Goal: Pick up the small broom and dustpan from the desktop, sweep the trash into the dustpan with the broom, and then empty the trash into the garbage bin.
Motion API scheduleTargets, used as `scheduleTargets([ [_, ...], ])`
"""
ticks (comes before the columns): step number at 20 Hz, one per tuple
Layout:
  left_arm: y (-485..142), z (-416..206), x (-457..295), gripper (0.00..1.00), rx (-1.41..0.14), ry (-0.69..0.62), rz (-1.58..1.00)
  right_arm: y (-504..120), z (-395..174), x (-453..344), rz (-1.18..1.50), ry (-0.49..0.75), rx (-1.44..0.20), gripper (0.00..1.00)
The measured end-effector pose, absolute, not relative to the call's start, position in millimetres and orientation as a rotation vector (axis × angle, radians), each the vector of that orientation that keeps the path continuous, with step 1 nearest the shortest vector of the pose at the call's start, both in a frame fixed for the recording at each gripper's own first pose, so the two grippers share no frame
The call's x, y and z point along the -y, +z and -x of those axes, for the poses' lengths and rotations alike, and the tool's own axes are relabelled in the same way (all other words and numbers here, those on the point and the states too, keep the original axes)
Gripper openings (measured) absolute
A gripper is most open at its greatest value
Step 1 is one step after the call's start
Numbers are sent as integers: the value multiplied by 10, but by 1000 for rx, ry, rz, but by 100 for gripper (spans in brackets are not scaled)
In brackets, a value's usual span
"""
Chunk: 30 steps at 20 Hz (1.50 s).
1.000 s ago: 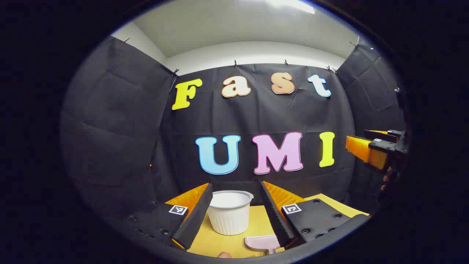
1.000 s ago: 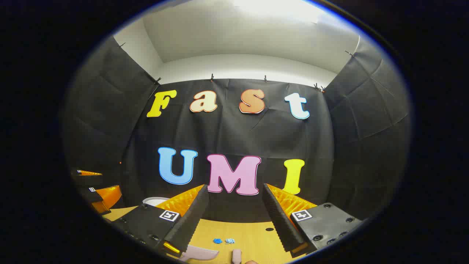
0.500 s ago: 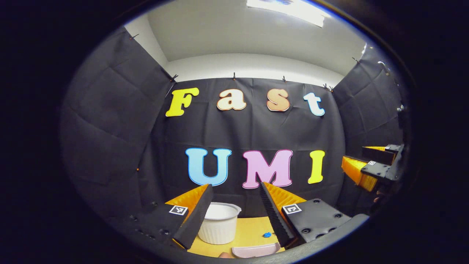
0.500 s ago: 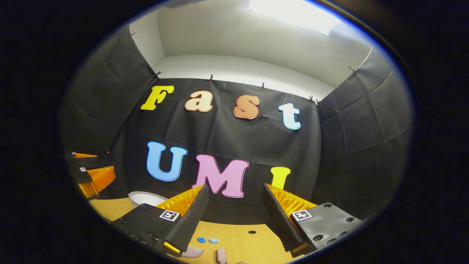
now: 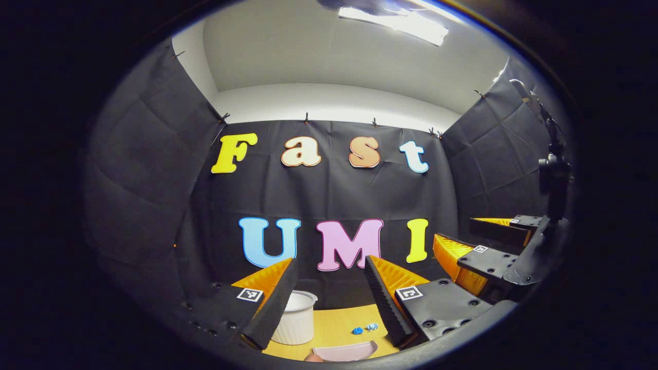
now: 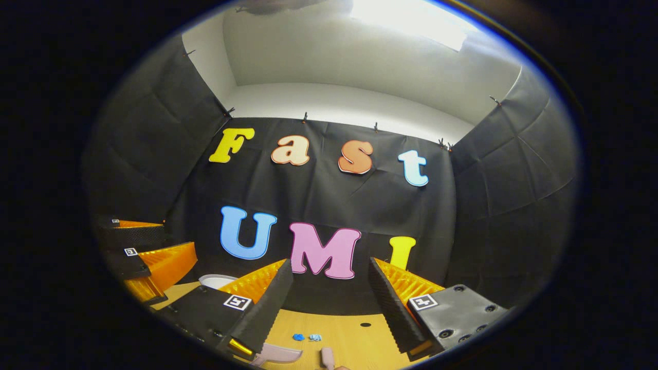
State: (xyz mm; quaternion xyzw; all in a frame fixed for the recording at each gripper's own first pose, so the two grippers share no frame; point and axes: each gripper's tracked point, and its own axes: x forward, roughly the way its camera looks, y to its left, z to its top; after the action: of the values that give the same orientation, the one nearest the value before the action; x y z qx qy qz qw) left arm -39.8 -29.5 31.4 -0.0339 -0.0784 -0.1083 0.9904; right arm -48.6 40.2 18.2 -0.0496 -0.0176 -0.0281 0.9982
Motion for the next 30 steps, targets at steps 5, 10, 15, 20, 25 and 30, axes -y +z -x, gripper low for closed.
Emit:
scheduleTargets([
  [5, 271, 403, 136, 76, 162, -196, 131, -63, 452, -394, 149, -51, -59, 95],
  [10, -75, 378, 253, 76, 72, -217, 129, -186, 454, -407, 83, -37, -106, 95],
  [15, -163, 276, 304, 76, 39, -201, 82, -278, 400, -334, 81, -46, -130, 95],
  [20, -249, 167, 377, 76, 13, -183, 59, -293, 282, -403, 99, -1, -123, 95],
  [25, -377, 10, 395, 76, -18, -136, 58, -278, 199, -427, 108, 38, -95, 95],
  [30, -666, -167, 455, 76, -101, -124, 69, -270, 119, -543, 19, 136, -70, 95],
])
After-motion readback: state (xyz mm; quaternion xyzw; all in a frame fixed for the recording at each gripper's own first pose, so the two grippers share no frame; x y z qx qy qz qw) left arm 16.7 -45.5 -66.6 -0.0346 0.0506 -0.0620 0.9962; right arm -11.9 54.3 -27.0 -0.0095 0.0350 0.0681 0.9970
